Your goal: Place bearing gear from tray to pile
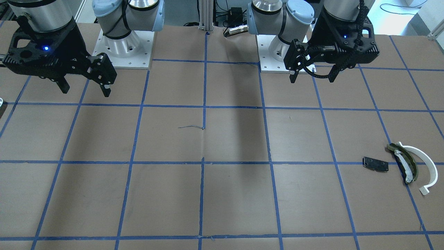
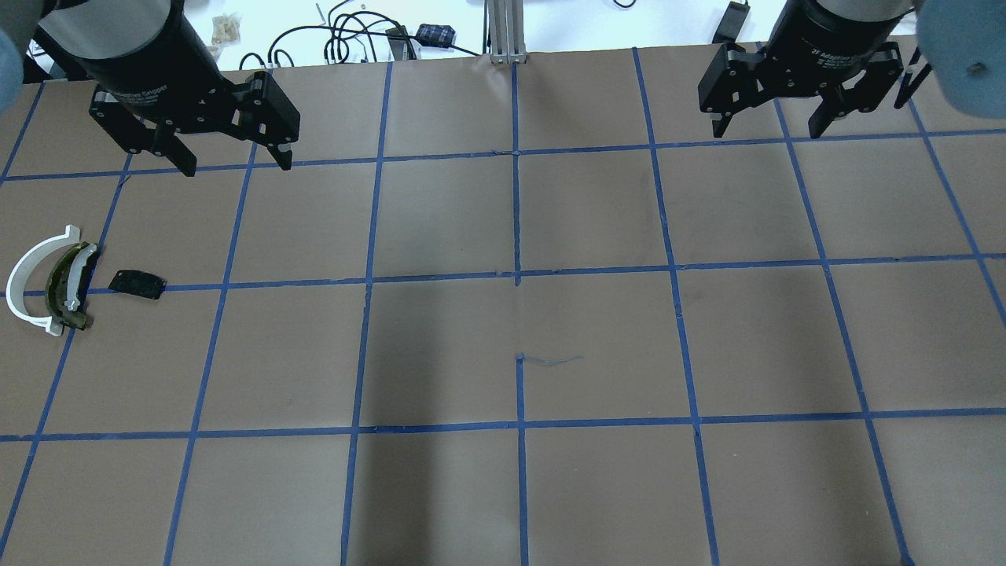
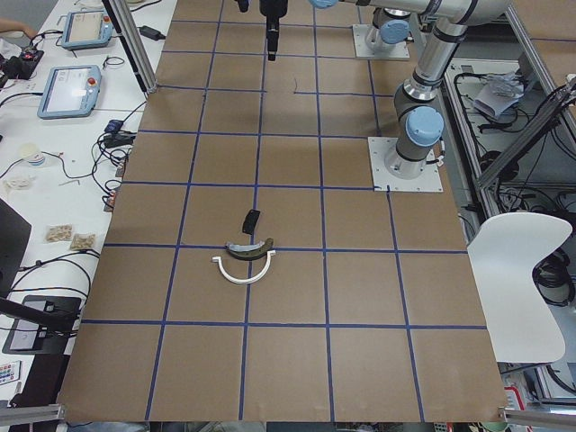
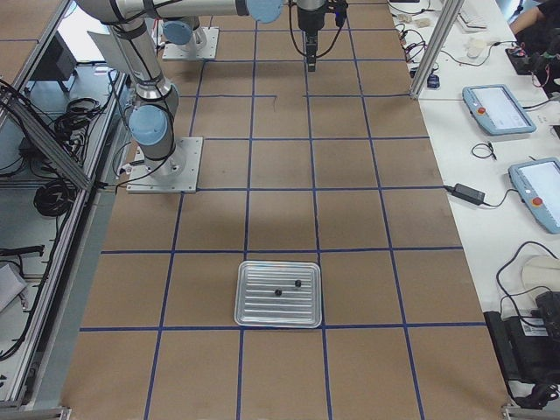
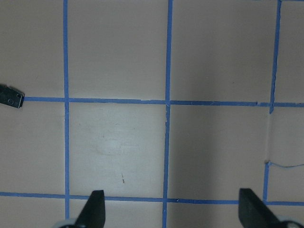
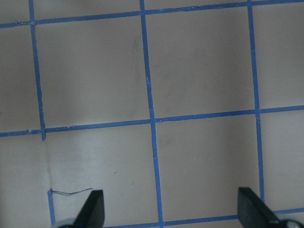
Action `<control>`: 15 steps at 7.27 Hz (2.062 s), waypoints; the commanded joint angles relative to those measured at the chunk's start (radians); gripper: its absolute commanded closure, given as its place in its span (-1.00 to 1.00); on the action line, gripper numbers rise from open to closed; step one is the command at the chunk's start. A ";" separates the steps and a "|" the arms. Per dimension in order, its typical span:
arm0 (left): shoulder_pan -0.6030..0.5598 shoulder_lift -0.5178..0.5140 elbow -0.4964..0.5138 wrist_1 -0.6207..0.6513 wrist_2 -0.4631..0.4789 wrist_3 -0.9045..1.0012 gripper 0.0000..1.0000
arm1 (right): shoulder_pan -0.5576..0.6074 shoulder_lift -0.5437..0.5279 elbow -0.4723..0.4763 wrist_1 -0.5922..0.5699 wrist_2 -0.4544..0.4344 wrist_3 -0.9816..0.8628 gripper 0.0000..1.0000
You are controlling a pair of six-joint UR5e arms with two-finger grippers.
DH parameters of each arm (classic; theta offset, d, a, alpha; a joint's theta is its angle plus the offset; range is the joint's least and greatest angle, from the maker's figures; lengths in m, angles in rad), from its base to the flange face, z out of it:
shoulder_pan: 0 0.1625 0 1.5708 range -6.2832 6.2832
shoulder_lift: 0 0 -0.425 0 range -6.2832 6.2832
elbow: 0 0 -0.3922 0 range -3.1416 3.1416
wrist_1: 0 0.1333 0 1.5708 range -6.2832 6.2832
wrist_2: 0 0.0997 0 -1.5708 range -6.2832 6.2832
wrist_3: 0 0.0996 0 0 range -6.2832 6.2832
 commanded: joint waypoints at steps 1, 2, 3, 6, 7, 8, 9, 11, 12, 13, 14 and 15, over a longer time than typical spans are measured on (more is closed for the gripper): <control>0.000 0.000 0.000 0.000 0.000 0.000 -1.00 | 0.000 -0.001 0.000 0.001 0.000 0.000 -1.00; 0.000 0.000 0.000 0.000 0.000 0.000 -1.00 | 0.000 0.001 0.000 0.000 0.000 0.000 -1.00; 0.000 0.000 0.000 0.000 0.000 0.000 -1.00 | 0.000 0.001 -0.002 0.000 -0.001 0.000 -1.00; 0.005 -0.020 0.011 -0.012 -0.003 0.000 -1.00 | 0.000 -0.002 -0.002 0.001 0.000 0.000 -1.00; 0.005 -0.024 0.020 -0.014 -0.005 0.000 -1.00 | 0.000 -0.004 -0.002 0.001 0.000 0.000 -1.00; 0.012 -0.026 0.026 -0.037 -0.008 0.000 -1.00 | 0.000 -0.004 -0.002 0.003 0.000 0.000 -1.00; 0.011 -0.029 0.025 -0.051 -0.006 -0.002 -1.00 | 0.000 -0.005 0.000 0.007 0.002 -0.006 -1.00; 0.020 -0.035 0.046 -0.095 -0.011 -0.002 -1.00 | 0.000 -0.007 -0.003 0.014 0.005 -0.019 -1.00; 0.022 -0.034 0.058 -0.121 -0.011 -0.003 -1.00 | -0.002 -0.010 -0.005 0.015 0.002 -0.020 -1.00; 0.023 -0.037 0.063 -0.118 -0.038 -0.003 -1.00 | -0.008 -0.014 -0.016 0.014 -0.010 -0.017 -1.00; 0.023 -0.041 0.063 -0.115 -0.054 -0.003 -1.00 | -0.012 -0.013 -0.017 -0.003 -0.071 -0.028 -1.00; 0.018 -0.044 0.058 -0.114 -0.042 0.000 -1.00 | -0.012 -0.013 -0.002 -0.022 -0.167 -0.087 -1.00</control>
